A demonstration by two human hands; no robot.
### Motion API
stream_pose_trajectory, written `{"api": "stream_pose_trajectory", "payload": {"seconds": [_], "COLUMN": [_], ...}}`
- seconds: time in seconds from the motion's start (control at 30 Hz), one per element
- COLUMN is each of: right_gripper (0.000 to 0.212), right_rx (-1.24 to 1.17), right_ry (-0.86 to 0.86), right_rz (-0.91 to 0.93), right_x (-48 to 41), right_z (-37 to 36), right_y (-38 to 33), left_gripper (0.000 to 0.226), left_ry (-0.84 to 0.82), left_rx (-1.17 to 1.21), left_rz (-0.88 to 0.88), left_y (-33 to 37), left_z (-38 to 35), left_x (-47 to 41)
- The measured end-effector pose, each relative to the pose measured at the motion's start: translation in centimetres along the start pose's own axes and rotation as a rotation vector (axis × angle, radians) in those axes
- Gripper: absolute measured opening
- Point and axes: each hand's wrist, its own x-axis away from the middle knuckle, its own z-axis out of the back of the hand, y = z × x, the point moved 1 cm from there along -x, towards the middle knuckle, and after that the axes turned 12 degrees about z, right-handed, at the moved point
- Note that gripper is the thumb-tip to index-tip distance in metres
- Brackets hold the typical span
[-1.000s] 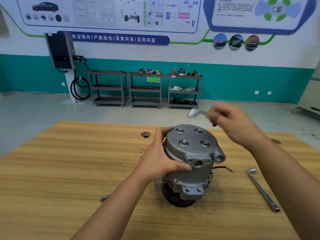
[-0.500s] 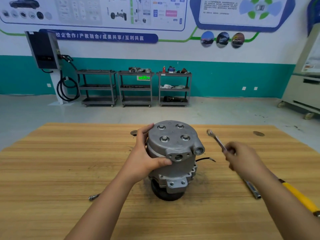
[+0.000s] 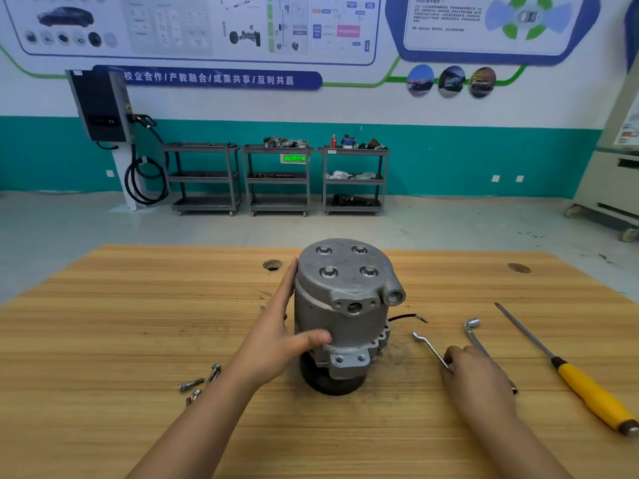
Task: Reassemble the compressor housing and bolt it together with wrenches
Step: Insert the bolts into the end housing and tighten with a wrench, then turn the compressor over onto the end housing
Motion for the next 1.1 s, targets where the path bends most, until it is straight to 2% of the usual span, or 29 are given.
{"api": "stream_pose_trajectory", "payload": {"seconds": [0.07,0.13,0.2,0.27,0.33,0.4,0.43,0.53,0.7,0.83,0.97,1.1], "right_gripper": [0.02,0.027,0.038,0.056,0.089,0.107,0.108,0.09,0.093,0.103,0.094,0.089], "right_rx": [-0.049,-0.231,-0.437,-0.528,-0.55,-0.578,-0.622,-0.745,-0.961,-0.914,-0.892,-0.975], "right_ry": [0.019,0.152,0.334,0.434,0.401,0.314,0.265,0.211,0.205,0.246,0.237,0.256], "right_rz": [0.023,0.124,0.341,0.516,0.591,0.626,0.624,0.564,0.561,0.56,0.574,0.575], "right_x": [0.1,0.0,0.2,0.1,-0.7,-1.9,-2.5,-3.5,-4.1,-4.0,-4.1,-4.0], "right_z": [0.2,0.4,0.9,1.6,1.8,2.2,2.3,2.1,0.3,-0.3,0.0,0.2], "right_y": [-0.1,-0.1,-0.5,-1.6,-2.6,-3.6,-4.1,-5.1,-5.4,-5.1,-6.2,-6.2], "left_gripper": [0.116,0.119,0.121,0.124,0.127,0.129,0.128,0.126,0.118,0.107,0.105,0.105], "left_ry": [0.022,0.038,0.045,0.072,0.112,0.143,0.158,0.177,0.169,0.171,0.179,0.15], "left_rx": [-0.079,-0.16,-0.245,-0.323,-0.37,-0.386,-0.392,-0.385,-0.308,-0.172,-0.093,-0.028], "left_rz": [0.004,-0.004,-0.012,-0.031,-0.05,-0.056,-0.057,-0.046,-0.066,-0.069,-0.078,-0.077], "left_y": [-1.0,-2.1,-2.9,-3.4,-3.7,-3.9,-3.9,-3.8,-4.1,-4.9,-5.1,-5.5], "left_z": [-0.2,-0.3,-0.3,-0.5,-0.8,-1.0,-1.0,-0.6,-0.5,-0.6,-0.7,-0.8], "left_x": [0.5,0.8,0.8,0.6,0.2,-0.2,-0.4,-1.4,-2.2,-2.2,-2.3,-2.3]}}
